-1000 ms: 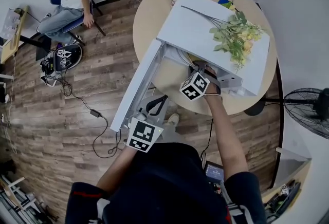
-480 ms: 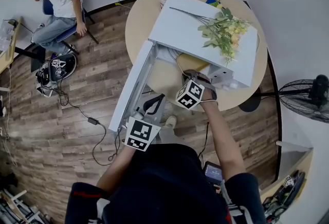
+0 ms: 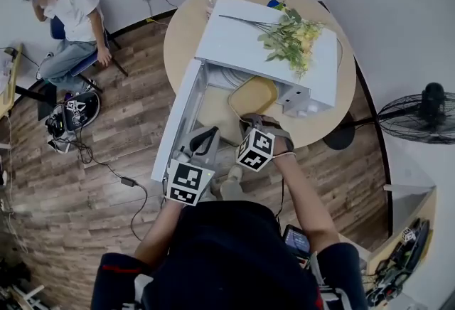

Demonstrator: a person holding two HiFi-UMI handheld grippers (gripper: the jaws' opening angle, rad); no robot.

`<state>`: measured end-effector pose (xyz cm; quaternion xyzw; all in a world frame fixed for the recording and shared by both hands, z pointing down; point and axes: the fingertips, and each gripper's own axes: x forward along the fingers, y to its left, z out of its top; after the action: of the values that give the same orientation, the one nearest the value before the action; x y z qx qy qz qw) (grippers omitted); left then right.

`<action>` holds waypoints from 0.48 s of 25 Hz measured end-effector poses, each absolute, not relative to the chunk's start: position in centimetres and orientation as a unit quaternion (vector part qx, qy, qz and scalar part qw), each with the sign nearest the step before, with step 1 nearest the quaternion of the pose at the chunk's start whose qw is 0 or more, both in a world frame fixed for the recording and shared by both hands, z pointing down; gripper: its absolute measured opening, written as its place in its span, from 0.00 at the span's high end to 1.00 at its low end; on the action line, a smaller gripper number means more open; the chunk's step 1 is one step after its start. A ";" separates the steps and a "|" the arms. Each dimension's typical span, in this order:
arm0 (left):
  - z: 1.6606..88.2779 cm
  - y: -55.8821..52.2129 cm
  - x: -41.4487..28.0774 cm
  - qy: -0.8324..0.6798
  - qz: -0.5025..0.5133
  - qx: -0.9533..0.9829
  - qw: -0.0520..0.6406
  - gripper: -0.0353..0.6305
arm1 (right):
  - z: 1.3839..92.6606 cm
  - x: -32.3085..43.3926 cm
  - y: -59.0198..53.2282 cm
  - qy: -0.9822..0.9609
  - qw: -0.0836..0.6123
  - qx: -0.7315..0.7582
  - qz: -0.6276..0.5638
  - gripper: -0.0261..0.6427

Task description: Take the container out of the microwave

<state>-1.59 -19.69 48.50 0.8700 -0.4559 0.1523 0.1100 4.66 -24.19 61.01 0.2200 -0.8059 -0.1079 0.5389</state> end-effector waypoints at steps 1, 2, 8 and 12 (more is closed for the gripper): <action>48.3 -19.6 -1.6 -0.454 0.152 0.871 0.106 0.92 | 60.7 4.7 -23.6 -0.806 0.539 0.220 -0.109 0.93; 48.1 -19.5 -1.6 -0.453 0.152 0.872 0.104 0.93 | 60.4 4.7 -23.0 -0.805 0.540 0.220 -0.110 0.93; 47.6 -18.6 -1.1 -0.439 0.152 0.881 0.092 0.93 | 59.5 5.8 -20.0 -0.801 0.539 0.233 -0.113 0.93; 47.2 -18.0 -0.3 -0.427 0.155 0.888 0.079 0.93 | 59.3 6.7 -18.3 -0.799 0.536 0.248 -0.111 0.93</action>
<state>-0.28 -18.04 47.24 0.8876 -0.4266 0.1548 0.0787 6.72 -18.26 59.26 0.2479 -0.7992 -0.1107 0.5363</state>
